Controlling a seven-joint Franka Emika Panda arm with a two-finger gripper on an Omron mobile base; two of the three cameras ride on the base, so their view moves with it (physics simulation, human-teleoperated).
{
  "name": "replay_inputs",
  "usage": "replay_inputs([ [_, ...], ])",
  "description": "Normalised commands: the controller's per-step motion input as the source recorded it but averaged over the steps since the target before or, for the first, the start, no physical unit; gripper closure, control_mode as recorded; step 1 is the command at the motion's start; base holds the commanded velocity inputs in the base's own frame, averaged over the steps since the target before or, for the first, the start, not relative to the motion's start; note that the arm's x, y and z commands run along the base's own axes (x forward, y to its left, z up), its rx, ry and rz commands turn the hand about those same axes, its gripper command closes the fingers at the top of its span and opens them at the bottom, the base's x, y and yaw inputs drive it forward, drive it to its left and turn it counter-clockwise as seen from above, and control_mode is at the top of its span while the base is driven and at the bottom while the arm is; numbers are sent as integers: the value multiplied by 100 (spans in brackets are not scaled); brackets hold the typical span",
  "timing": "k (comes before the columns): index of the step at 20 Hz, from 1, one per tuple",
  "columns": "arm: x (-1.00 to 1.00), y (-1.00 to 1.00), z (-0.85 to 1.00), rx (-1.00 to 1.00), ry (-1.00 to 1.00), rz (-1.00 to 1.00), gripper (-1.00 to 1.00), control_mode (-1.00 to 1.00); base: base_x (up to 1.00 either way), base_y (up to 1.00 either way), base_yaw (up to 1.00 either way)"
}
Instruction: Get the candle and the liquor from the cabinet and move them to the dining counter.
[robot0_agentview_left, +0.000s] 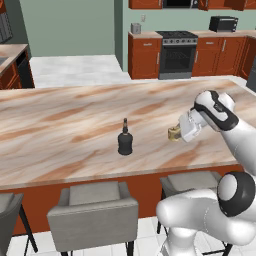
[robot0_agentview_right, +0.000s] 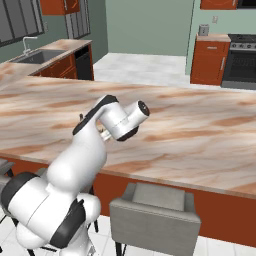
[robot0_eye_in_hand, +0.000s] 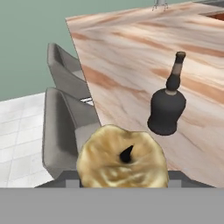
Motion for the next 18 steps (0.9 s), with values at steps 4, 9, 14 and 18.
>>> replay_inputs([
  [4, 13, 7, -38, -9, -4, 1, 100, -100, 0, 0, 0],
  [9, 8, 3, -34, 0, 0, 0, 100, -100, 0, 0, 0],
  [14, 13, 19, -41, 0, 0, 0, 100, -100, 0, 0, 0],
  [18, 23, 19, -31, 0, -5, 0, 100, -100, 0, 0, 0],
])
